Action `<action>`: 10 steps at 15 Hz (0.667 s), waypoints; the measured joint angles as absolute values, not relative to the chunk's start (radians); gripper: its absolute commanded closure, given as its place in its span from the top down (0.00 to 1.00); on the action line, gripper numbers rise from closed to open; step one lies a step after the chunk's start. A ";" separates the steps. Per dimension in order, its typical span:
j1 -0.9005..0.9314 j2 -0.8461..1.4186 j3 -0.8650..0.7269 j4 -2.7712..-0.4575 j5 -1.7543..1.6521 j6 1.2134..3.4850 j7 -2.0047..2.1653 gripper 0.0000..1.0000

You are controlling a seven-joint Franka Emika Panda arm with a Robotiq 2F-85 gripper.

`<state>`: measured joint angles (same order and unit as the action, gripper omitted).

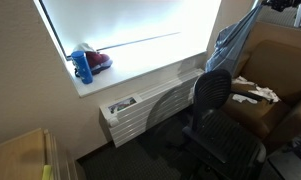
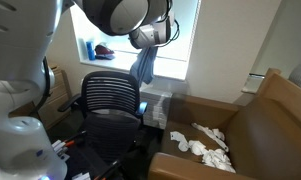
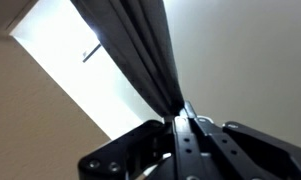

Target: Get the blue object from the right eat and put it on the headrest of the left chair

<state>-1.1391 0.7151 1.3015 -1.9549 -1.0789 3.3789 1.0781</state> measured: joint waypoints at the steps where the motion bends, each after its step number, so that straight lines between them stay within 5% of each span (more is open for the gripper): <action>1: -1.176 0.697 1.326 -2.010 -1.098 3.430 1.078 0.01; 10: -1.154 0.688 1.302 -2.012 -1.097 3.440 1.060 0.00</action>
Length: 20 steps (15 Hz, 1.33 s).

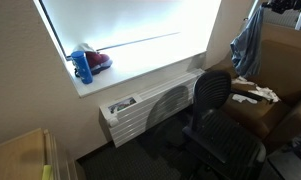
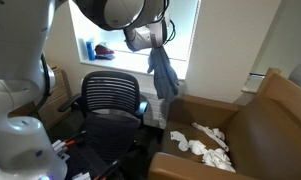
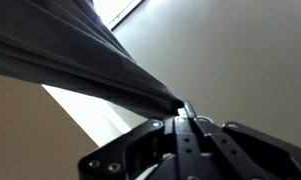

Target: Get the blue object from the right eat and put it on the headrest of the left chair

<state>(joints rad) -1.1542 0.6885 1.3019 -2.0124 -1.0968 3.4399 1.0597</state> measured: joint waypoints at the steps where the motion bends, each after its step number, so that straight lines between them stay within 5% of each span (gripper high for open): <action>1: -1.129 0.686 1.282 -2.006 -1.097 3.440 1.043 0.00; 11: -0.623 0.843 1.020 -1.790 -1.167 3.335 0.698 0.00; 20: -0.599 0.926 1.247 -1.728 -1.174 3.381 0.655 0.00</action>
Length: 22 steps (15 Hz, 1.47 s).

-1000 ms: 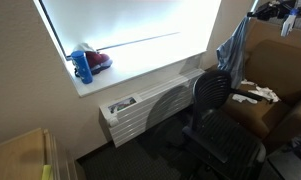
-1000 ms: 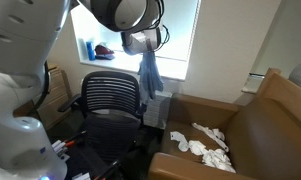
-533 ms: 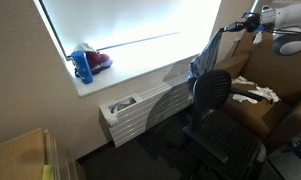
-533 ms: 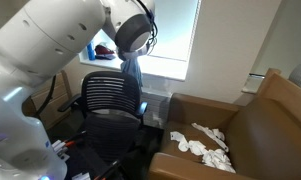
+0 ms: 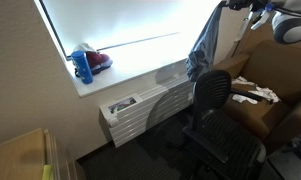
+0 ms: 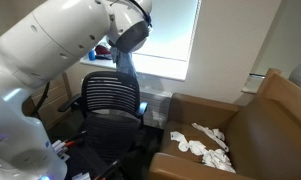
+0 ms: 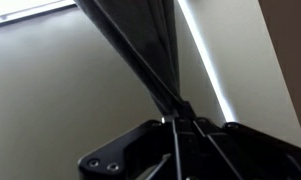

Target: Get the blue object from the right eat and put it on the headrest of the left chair

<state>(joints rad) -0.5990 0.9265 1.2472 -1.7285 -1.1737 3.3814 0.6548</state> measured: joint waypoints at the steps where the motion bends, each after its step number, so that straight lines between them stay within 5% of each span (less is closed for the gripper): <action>1: -0.635 0.905 1.282 -1.753 -1.147 3.365 0.702 0.00; 10: -1.021 1.076 1.380 -1.950 -1.062 2.973 0.703 0.00; 17: -1.012 1.421 1.335 -1.987 -1.003 2.704 0.352 0.00; 22: -0.905 1.423 1.323 -1.904 -0.633 2.733 -0.020 0.00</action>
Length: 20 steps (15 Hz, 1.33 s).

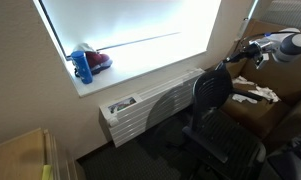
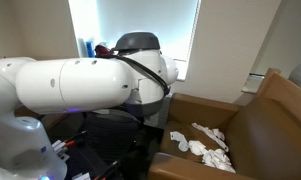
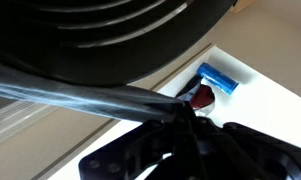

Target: Get the blue object from the right eat and put it on the headrest of the left chair

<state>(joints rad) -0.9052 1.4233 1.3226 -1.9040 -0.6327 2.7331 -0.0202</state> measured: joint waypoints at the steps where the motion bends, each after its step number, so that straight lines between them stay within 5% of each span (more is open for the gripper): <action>1: -0.884 1.418 1.323 -1.891 -0.564 2.733 -0.094 0.00; 8: -0.819 1.417 1.478 -1.898 -0.283 2.735 -0.422 0.00; 20: -1.107 0.975 1.614 -2.022 0.157 2.543 0.077 0.00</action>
<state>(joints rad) -1.1075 0.9755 1.6135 -2.0221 0.1575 2.5430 0.0771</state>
